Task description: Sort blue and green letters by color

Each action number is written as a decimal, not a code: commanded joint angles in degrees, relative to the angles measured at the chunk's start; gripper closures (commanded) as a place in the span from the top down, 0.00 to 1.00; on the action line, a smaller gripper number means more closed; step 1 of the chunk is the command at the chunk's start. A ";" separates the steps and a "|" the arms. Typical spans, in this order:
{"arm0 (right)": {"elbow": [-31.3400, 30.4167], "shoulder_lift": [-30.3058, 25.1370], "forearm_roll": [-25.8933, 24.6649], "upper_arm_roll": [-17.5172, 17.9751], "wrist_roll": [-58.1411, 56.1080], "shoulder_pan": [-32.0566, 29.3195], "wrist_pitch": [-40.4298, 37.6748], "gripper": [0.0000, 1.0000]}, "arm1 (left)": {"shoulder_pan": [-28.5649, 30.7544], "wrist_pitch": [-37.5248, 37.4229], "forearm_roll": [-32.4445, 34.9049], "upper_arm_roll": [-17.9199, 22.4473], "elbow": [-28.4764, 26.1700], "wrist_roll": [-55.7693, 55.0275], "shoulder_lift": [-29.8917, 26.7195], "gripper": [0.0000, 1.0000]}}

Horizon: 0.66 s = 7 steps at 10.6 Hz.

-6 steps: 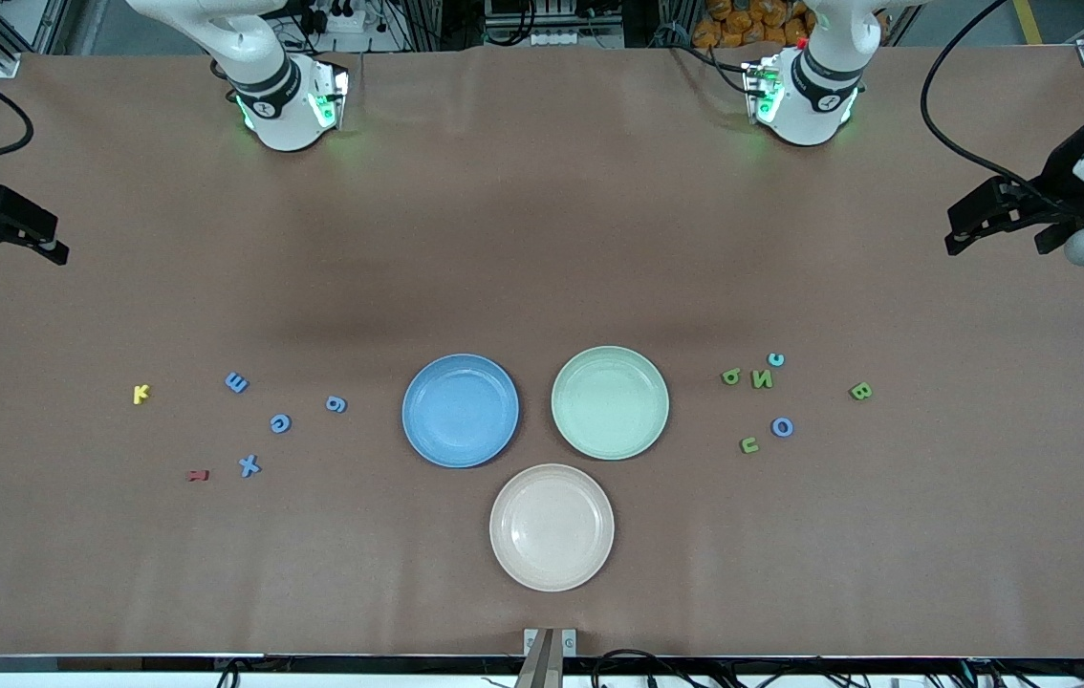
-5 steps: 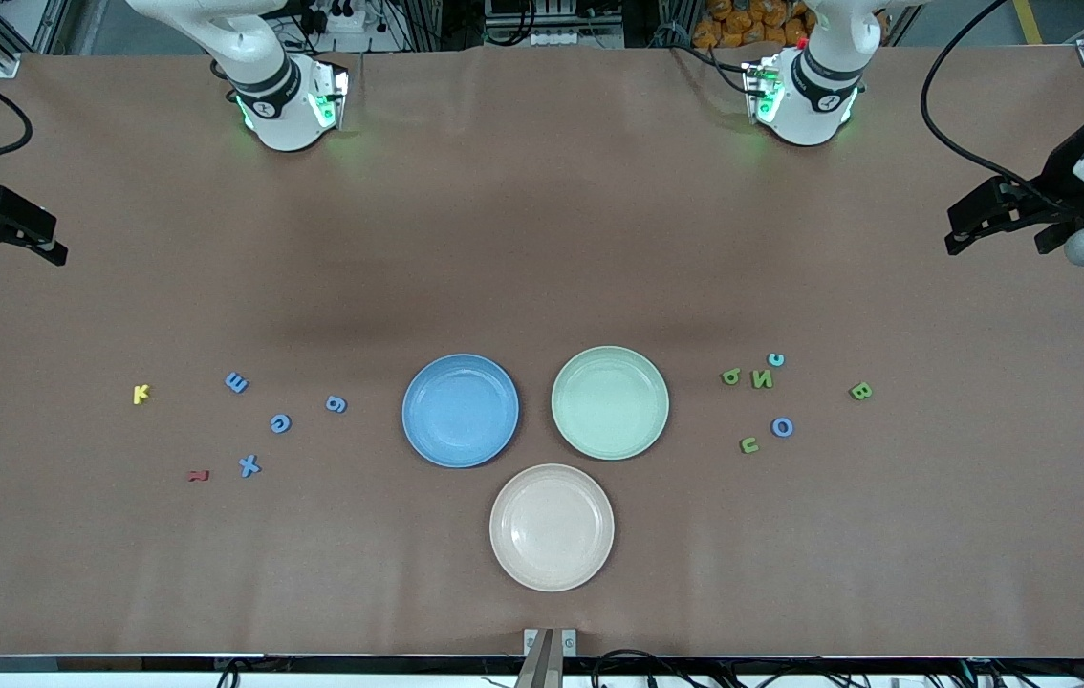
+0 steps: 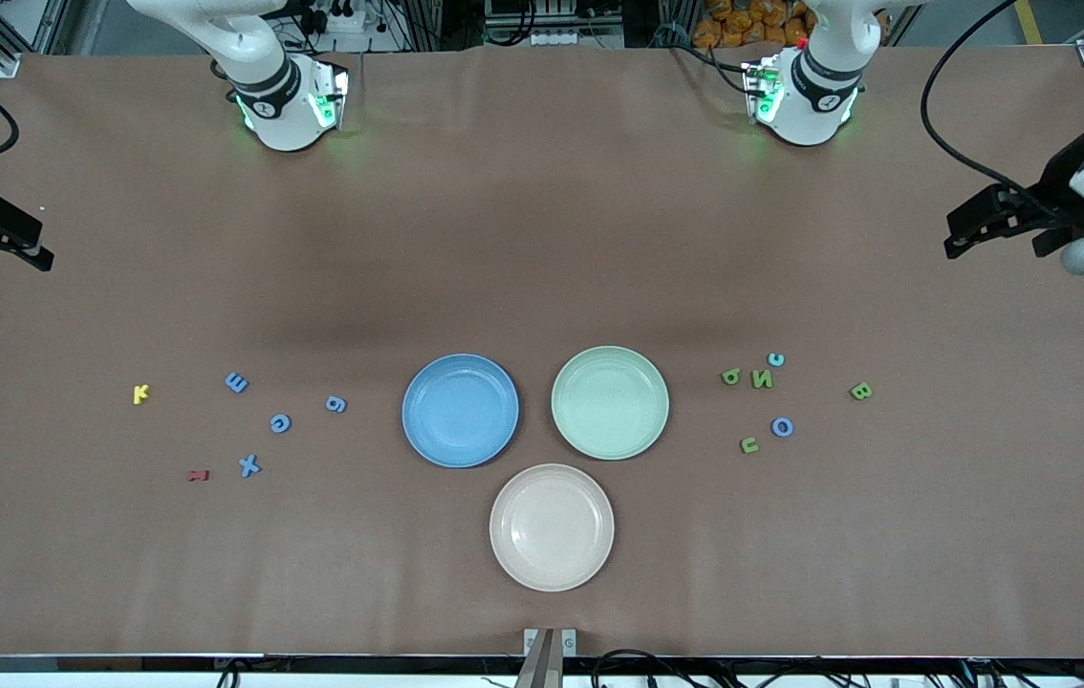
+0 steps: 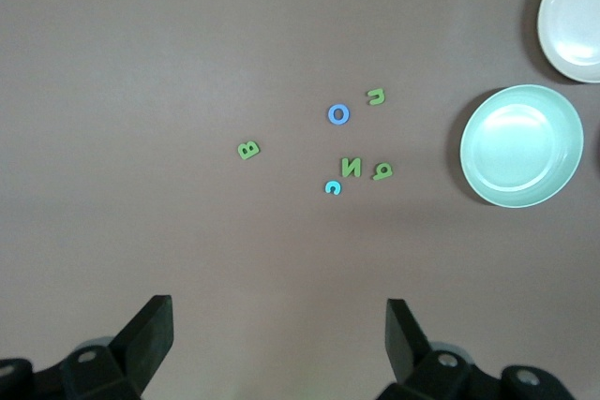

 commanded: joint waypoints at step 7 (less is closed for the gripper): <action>-0.52 1.93 -0.63 0.38 -0.10 -1.57 -0.28 1.00 | 4.31 28.79 4.70 0.08 -19.42 6.71 12.61 0.96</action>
